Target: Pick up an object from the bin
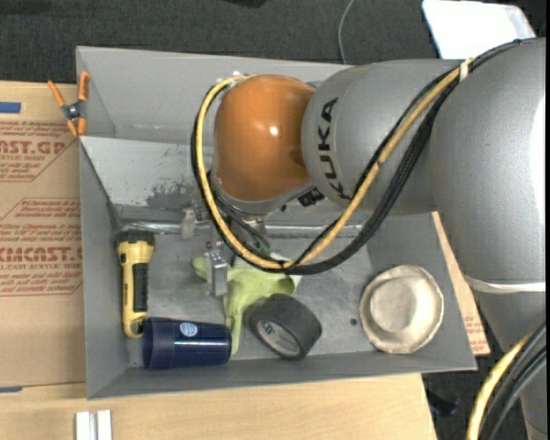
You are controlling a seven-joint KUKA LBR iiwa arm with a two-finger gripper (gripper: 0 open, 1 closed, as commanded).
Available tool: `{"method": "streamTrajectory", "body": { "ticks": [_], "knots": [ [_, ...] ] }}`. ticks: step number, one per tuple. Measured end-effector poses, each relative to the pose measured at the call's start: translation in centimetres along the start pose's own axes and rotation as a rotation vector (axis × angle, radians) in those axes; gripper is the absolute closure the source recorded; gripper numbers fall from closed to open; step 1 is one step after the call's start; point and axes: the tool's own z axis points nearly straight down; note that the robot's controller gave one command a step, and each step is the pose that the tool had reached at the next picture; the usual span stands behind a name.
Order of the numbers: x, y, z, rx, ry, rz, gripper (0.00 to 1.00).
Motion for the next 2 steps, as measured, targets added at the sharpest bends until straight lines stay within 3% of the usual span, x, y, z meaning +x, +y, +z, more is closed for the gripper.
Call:
{"method": "streamTrajectory", "body": {
  "ticks": [1, 2],
  "knots": [
    [1.0, -0.3, 2.3, -0.002, 0.001, -0.025, 0.0],
    [0.6, -5.1, 3.7, 0.0, -0.002, -0.131, 0.0]
  ]
}}
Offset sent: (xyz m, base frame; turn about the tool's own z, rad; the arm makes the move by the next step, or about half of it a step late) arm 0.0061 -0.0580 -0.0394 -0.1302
